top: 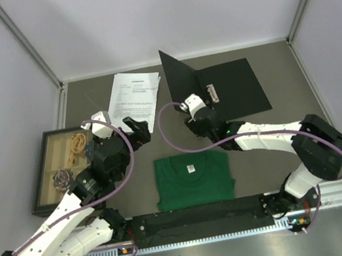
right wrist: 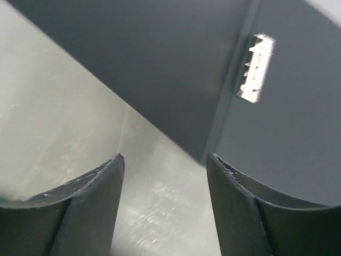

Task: Put the files into the folder

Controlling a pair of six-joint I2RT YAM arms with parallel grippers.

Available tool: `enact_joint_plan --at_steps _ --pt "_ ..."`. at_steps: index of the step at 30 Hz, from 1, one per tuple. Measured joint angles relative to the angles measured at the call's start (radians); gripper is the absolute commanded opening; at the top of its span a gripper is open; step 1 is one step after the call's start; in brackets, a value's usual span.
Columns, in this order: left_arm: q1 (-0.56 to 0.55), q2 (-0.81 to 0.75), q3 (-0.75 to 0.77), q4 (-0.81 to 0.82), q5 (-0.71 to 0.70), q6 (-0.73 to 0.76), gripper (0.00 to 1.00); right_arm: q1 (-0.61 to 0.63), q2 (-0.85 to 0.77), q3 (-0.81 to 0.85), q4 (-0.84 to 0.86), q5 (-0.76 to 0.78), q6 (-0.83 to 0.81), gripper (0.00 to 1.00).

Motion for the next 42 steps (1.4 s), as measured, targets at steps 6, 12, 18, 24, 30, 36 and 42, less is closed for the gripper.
enact_joint_plan --at_steps 6,12,18,24,30,36,42 --pt "0.014 0.037 0.007 -0.026 -0.026 0.023 0.98 -0.121 -0.134 0.003 -0.098 -0.198 0.158 0.72" --pt "0.108 0.307 0.145 -0.047 0.127 0.077 0.98 -0.344 -0.23 0.006 -0.163 -0.393 0.258 0.79" --pt "0.393 0.613 0.264 -0.016 0.5 0.08 0.98 -0.649 -0.072 0.138 -0.287 -0.628 0.384 0.78" --pt "0.477 0.832 0.327 0.01 0.681 0.08 0.98 -0.835 0.194 0.361 -0.38 -0.706 0.462 0.79" --pt "0.484 1.009 0.443 0.022 0.753 0.09 0.98 -0.943 0.248 0.413 -0.475 -0.715 0.462 0.79" --pt "0.499 1.163 0.533 0.022 0.767 0.103 0.96 -0.98 0.297 0.516 -0.525 -0.671 0.417 0.8" --pt "0.502 1.225 0.561 0.01 0.789 0.113 0.92 -1.006 0.367 0.612 -0.581 -0.655 0.328 0.85"
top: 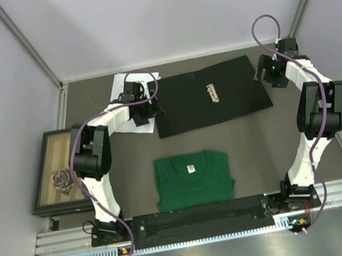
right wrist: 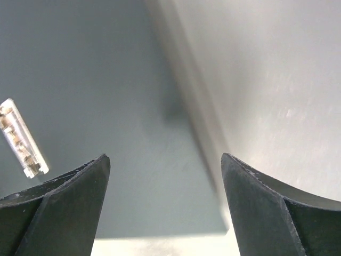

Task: Put the files into the folder

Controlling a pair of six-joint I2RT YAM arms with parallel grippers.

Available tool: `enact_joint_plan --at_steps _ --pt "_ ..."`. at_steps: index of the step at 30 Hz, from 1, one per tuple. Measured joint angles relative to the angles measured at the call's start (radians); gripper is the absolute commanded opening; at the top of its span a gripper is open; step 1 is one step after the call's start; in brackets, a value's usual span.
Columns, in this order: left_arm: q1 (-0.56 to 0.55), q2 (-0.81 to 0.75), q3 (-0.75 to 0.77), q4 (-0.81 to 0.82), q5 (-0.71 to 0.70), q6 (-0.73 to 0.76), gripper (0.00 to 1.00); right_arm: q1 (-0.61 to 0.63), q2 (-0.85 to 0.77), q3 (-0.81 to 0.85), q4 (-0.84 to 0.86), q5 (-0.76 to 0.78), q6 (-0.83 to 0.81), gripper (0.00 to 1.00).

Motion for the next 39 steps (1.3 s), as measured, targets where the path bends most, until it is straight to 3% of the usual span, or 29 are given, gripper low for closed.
enact_joint_plan --at_steps 7,15,22,27,30,31,33,34,36,39 --pt "0.002 0.024 0.023 0.012 0.033 0.002 0.89 -0.067 0.085 0.026 0.008 -0.146 -0.048 0.84" --pt "0.002 0.024 0.016 0.027 0.048 0.004 0.88 -0.077 0.111 0.013 0.041 -0.266 -0.04 0.76" --pt "0.0 0.024 0.011 0.036 0.052 0.015 0.88 -0.077 0.137 -0.008 0.068 -0.291 -0.031 0.76" --pt "-0.001 0.024 0.01 0.037 0.053 0.017 0.87 -0.077 0.137 -0.013 0.075 -0.297 -0.025 0.61" --pt "-0.003 0.024 0.01 0.041 0.051 0.017 0.88 -0.077 0.135 -0.039 0.098 -0.306 -0.004 0.42" --pt "-0.005 0.024 0.009 0.044 0.051 0.018 0.89 -0.077 0.131 -0.053 0.112 -0.306 0.005 0.3" --pt "-0.01 0.021 0.002 0.055 0.05 0.021 0.89 -0.078 0.113 -0.093 0.134 -0.301 0.016 0.2" --pt "-0.011 0.016 -0.002 0.058 0.045 0.025 0.89 -0.079 0.102 -0.114 0.145 -0.291 0.023 0.07" --pt "-0.013 0.009 -0.014 0.069 0.041 0.028 0.89 -0.093 0.085 -0.137 0.156 -0.298 0.047 0.0" --pt "-0.018 0.001 -0.025 0.075 0.037 0.031 0.9 -0.102 0.069 -0.139 0.156 -0.307 0.066 0.0"
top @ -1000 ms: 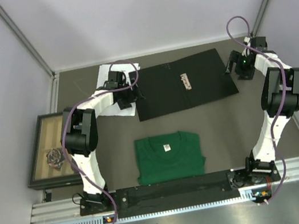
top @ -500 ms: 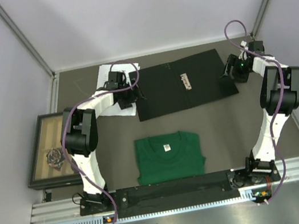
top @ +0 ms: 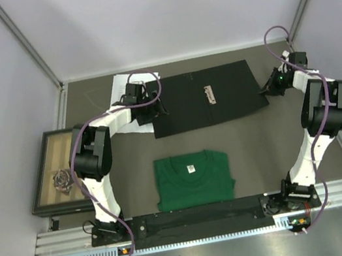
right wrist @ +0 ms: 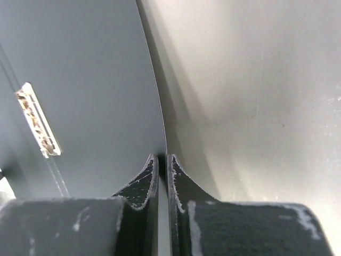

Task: Put the files into the folder

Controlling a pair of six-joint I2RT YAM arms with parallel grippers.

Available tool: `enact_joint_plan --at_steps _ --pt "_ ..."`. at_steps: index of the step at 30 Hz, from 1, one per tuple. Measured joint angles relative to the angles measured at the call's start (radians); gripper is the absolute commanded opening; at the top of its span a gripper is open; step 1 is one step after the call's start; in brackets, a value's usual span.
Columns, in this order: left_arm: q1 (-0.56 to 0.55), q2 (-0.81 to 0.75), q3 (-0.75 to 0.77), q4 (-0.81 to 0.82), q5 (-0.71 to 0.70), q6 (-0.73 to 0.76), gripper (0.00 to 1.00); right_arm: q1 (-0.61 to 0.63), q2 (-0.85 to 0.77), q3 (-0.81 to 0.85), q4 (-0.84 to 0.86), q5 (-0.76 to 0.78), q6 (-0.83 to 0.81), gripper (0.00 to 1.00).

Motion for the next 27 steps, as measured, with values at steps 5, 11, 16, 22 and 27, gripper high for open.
enact_joint_plan --at_steps 5,11,16,22,27 --pt "-0.01 -0.016 -0.011 -0.017 -0.011 0.012 0.91 -0.002 -0.071 -0.057 0.007 0.011 0.008 0.0" --pt "-0.022 -0.04 -0.011 -0.022 -0.008 0.003 0.91 -0.012 -0.184 -0.151 -0.015 0.089 0.013 0.0" --pt "-0.067 -0.081 -0.01 -0.017 -0.01 -0.011 0.9 -0.035 -0.304 -0.235 -0.042 0.179 0.029 0.0" --pt "-0.114 -0.095 0.027 -0.01 -0.009 -0.027 0.88 -0.045 -0.353 -0.232 -0.082 0.252 0.01 0.39" --pt "-0.148 -0.093 0.088 -0.015 -0.029 -0.05 0.98 -0.026 -0.341 -0.167 -0.175 0.349 -0.018 0.65"
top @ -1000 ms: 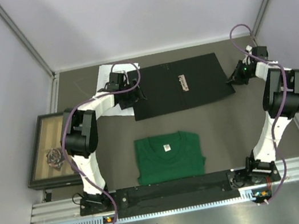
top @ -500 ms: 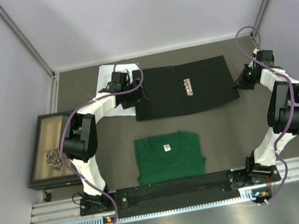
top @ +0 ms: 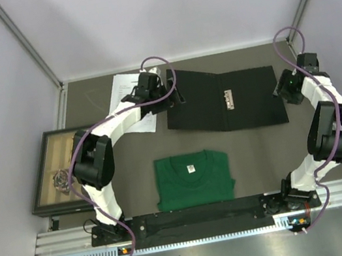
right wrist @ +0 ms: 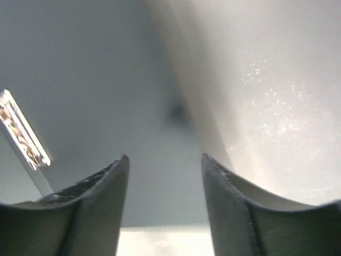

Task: Put the files into the folder

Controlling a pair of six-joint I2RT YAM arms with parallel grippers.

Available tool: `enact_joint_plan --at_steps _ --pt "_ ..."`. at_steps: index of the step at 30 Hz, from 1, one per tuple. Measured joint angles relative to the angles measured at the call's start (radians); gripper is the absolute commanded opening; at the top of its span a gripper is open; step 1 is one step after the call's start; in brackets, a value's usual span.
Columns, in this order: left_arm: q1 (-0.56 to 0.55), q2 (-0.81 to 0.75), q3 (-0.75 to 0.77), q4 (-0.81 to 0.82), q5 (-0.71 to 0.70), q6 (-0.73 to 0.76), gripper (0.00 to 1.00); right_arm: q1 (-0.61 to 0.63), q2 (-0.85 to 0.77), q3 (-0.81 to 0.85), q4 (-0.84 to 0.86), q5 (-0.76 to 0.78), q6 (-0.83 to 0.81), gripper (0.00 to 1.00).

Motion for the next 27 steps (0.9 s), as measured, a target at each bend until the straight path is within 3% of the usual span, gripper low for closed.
enact_joint_plan --at_steps 5,8,9,13,16,21,27 --pt "-0.018 0.0 0.023 -0.026 -0.077 0.006 0.97 0.068 -0.01 0.009 -0.043 0.122 -0.021 0.68" --pt "-0.021 0.0 0.03 -0.046 -0.108 0.014 0.9 0.094 -0.025 0.01 -0.055 0.137 -0.024 0.68" --pt "-0.022 0.0 0.031 -0.043 -0.113 0.017 0.81 0.099 -0.03 0.01 -0.055 0.129 -0.024 0.66" --pt "-0.044 0.017 0.048 0.011 -0.029 0.002 0.58 0.1 -0.034 0.009 -0.019 -0.061 0.008 0.56" --pt "-0.09 0.124 0.163 0.093 0.092 -0.035 0.49 0.12 -0.02 0.009 0.031 -0.197 0.053 0.49" --pt "-0.176 0.336 0.323 0.19 0.219 -0.073 0.39 0.175 0.068 0.009 0.109 -0.353 0.092 0.41" --pt "-0.203 0.478 0.344 0.206 0.279 -0.106 0.33 0.217 0.172 0.009 0.157 -0.44 0.104 0.4"
